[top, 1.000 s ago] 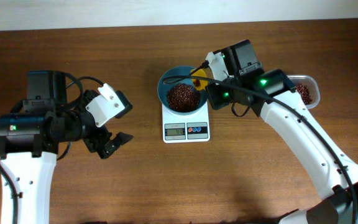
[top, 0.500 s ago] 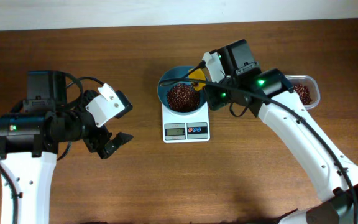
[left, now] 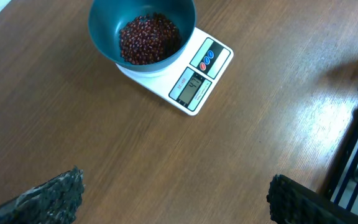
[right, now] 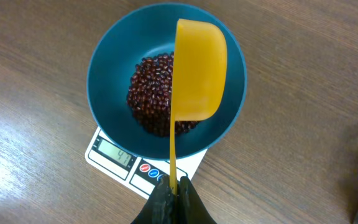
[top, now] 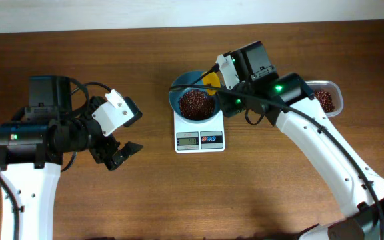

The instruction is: Scoop item into bowl and weigh 50g on scale

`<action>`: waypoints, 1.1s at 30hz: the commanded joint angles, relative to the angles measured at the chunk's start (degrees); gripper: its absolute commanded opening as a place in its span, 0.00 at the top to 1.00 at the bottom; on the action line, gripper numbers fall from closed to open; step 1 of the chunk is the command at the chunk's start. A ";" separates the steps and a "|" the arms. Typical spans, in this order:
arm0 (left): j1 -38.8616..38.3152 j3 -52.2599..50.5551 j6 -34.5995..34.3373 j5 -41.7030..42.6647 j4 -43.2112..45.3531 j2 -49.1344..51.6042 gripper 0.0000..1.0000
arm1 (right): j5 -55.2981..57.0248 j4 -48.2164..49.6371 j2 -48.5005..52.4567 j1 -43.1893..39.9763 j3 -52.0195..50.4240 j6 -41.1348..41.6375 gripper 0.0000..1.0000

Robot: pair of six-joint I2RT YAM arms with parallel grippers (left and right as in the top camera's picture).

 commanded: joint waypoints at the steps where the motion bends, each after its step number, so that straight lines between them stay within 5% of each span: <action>1: 0.31 0.42 0.68 1.01 -0.04 -0.13 0.01 | 0.11 0.83 0.13 0.92 1.84 0.72 0.96; 33: 0.31 0.42 0.68 1.01 -0.04 -0.13 0.01 | 1.31 0.04 1.11 2.60 3.56 -0.55 0.96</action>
